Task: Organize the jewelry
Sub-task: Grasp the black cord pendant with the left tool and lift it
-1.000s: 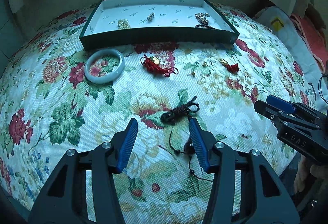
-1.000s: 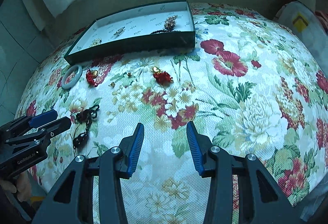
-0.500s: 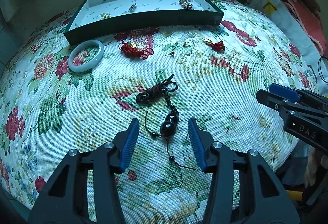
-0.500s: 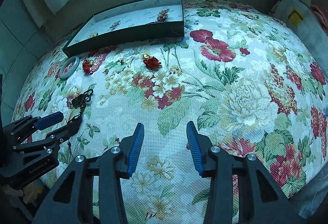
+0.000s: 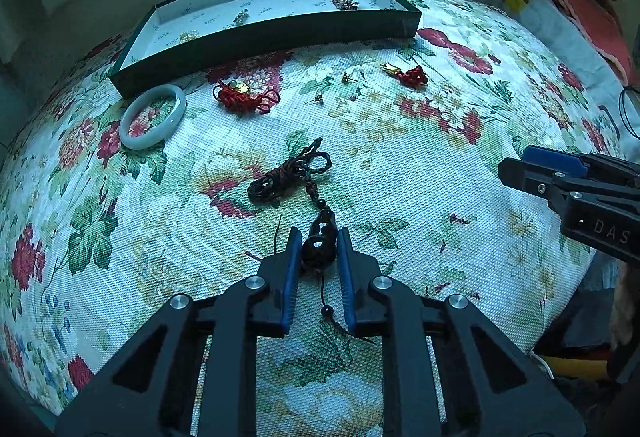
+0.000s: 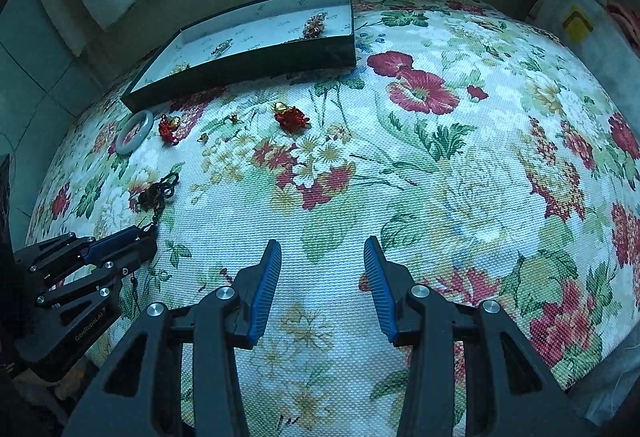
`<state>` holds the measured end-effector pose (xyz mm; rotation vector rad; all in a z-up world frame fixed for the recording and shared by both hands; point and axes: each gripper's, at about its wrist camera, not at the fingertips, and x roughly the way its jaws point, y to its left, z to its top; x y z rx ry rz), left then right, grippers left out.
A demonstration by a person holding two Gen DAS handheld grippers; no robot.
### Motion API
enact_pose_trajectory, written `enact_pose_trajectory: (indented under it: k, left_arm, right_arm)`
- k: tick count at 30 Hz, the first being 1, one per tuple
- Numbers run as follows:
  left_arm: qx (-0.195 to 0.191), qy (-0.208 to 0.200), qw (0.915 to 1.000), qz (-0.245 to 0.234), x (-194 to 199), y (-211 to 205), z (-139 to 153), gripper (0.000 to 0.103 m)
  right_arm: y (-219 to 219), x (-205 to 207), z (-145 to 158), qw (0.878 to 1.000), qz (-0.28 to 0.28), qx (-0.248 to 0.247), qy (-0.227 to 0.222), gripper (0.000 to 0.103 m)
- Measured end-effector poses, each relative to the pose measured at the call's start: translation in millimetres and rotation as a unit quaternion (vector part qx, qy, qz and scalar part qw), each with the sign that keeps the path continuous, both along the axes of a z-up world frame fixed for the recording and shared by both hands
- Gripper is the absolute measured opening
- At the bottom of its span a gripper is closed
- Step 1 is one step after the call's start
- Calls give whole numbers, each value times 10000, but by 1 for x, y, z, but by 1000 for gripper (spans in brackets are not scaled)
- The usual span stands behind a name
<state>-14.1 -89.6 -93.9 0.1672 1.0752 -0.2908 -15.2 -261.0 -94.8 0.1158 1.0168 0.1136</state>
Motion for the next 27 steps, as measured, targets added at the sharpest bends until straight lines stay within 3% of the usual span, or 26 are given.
enact_pose_trajectory:
  k: [12, 27]
  left_arm:
    - [-128, -148, 9997, 131, -5, 15, 12, 17]
    - [-306, -399, 9956, 786, 11, 71, 31, 17]
  right_arm:
    - [3, 0, 0, 10000, 24, -2, -14, 44]
    - [27, 29, 4, 9994, 283, -126, -132, 44]
